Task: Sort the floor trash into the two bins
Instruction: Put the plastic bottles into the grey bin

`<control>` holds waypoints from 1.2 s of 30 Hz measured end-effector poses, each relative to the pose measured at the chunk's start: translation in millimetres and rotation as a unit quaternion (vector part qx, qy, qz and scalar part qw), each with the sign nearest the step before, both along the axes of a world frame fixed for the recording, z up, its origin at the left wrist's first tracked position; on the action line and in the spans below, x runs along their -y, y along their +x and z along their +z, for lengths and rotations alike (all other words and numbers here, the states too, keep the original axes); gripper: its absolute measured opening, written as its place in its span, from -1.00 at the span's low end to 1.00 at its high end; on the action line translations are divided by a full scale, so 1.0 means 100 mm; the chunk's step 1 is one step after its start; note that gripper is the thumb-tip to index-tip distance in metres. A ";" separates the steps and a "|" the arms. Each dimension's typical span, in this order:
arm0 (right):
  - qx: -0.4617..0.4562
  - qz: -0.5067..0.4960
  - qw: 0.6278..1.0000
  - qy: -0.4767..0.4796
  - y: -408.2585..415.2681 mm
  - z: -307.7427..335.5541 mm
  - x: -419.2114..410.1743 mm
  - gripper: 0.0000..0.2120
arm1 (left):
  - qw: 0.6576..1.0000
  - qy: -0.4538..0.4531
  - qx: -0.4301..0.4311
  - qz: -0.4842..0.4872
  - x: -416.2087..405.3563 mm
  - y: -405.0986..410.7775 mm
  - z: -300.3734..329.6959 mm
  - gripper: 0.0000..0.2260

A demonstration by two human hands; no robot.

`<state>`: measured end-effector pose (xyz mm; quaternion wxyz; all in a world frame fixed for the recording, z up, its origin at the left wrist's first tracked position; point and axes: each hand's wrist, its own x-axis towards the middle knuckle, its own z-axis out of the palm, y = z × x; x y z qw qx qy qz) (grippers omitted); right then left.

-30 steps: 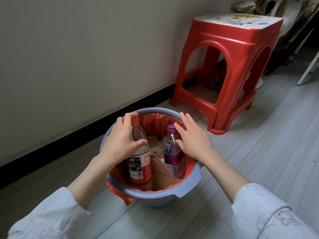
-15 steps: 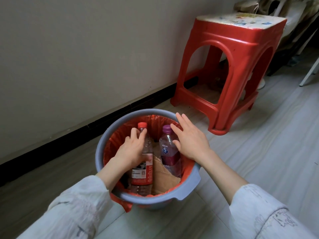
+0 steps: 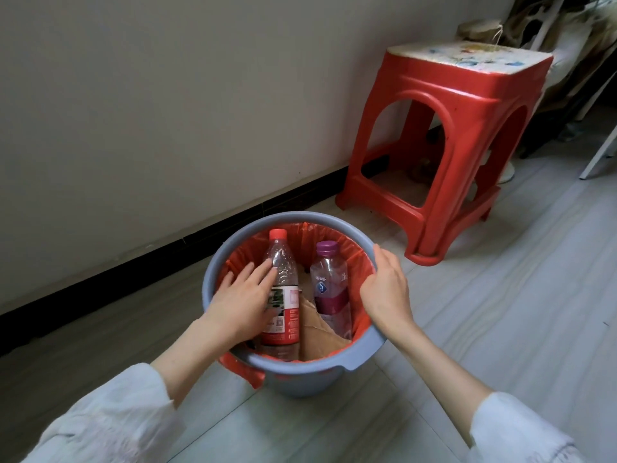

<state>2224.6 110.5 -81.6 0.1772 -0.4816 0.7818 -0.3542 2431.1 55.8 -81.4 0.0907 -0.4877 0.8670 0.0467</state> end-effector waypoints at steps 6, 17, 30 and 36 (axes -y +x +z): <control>0.058 0.001 0.998 0.001 0.34 0.06 0.22 -0.42 | 0.996 -0.050 0.012 0.069 0.13 0.43 0.10 -0.42; 0.019 0.035 0.999 -0.032 1.36 -0.01 1.16 -0.55 | 0.947 -0.146 -0.172 0.228 0.49 1.42 -0.03 -0.45; -0.003 0.263 0.957 0.126 1.53 0.15 1.52 -0.37 | 0.947 -0.041 -0.163 0.272 0.88 1.83 0.14 -0.45; 0.015 0.338 0.918 0.209 1.47 0.86 0.88 -0.35 | 0.928 0.071 -0.191 0.312 0.10 1.76 0.83 -0.42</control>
